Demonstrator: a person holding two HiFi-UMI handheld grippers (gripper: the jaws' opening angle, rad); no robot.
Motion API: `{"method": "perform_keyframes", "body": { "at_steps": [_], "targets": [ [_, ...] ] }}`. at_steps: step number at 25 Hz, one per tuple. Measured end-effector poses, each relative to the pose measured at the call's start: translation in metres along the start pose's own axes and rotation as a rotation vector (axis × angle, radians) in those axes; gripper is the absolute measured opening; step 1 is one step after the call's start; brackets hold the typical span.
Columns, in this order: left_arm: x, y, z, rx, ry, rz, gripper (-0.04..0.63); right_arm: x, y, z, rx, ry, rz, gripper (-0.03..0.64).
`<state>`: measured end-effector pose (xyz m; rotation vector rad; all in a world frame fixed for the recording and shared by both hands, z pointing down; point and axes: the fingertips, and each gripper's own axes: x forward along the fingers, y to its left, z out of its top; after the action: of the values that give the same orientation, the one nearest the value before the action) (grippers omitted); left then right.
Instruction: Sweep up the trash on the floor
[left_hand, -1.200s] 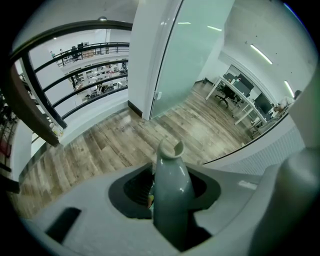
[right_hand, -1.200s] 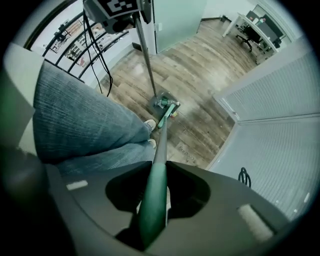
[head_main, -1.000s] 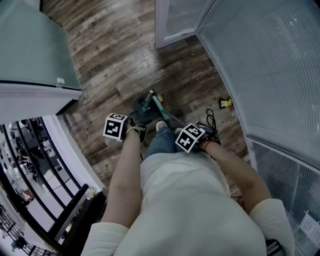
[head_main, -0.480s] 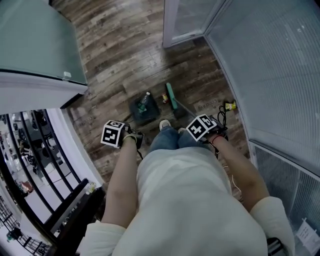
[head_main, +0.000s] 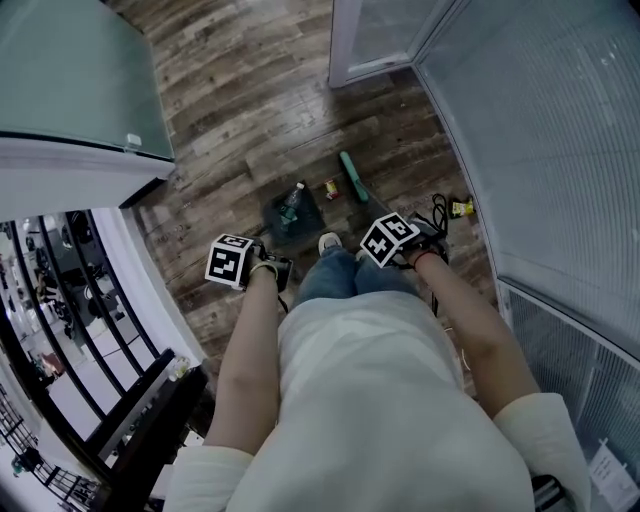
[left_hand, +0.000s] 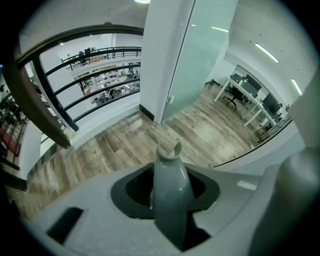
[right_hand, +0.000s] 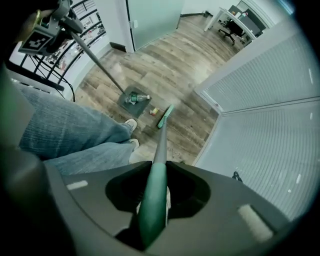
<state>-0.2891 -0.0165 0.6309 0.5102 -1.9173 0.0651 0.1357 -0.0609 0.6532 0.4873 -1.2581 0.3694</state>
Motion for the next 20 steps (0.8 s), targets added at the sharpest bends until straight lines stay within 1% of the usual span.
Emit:
{"method": "perform_keyframes", "body": {
  "at_steps": [8,13,20],
  "targets": [
    [0.007,-0.015,0.009,-0.016,0.003,0.008,0.123,0.013,0.002,0.019,-0.059,0.032,-0.027,0.098],
    [0.006,-0.022,0.002,-0.015,-0.002,0.0,0.129,0.017,0.003,0.032,-0.071,0.03,-0.039,0.098],
    [0.009,-0.024,0.004,-0.024,0.0,-0.011,0.135,0.015,0.019,0.048,-0.033,0.021,0.009,0.098]
  ]
}}
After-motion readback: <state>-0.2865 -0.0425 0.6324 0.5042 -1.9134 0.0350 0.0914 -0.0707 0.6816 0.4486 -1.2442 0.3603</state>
